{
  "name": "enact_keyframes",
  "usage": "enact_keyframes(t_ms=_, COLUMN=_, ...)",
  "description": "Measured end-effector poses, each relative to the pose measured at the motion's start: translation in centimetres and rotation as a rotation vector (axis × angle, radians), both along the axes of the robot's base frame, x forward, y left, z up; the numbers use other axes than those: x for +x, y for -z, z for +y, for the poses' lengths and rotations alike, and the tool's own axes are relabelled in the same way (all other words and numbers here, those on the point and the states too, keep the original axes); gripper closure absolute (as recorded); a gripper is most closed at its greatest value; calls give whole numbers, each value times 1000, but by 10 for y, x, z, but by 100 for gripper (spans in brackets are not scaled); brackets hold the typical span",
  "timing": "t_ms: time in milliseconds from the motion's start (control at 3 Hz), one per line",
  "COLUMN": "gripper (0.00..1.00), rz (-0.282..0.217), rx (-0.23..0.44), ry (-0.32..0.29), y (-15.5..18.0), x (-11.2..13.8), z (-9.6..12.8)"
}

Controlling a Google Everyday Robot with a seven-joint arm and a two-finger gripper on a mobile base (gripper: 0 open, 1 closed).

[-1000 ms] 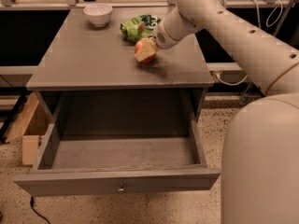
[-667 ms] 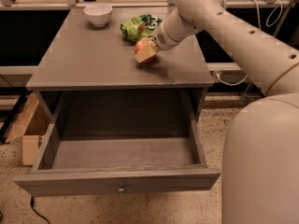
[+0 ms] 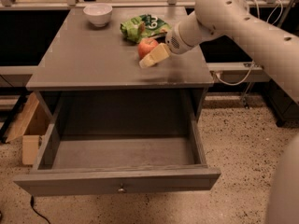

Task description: Pick apple from top drawer and place on counter

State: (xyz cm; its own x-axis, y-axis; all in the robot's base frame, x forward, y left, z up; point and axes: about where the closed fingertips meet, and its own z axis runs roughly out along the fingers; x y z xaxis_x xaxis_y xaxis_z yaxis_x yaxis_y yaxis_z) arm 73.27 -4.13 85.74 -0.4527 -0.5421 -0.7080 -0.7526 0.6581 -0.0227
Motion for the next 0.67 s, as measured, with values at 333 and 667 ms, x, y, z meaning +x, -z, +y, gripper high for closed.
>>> enact_keyframes(t_ms=333, gripper=0, rz=-50, rx=20, ry=30, y=-14, x=-22, z=-23)
enact_keyframes(t_ms=667, gripper=0, rz=-118, rx=50, ry=43, y=-27, x=-52, z=-45)
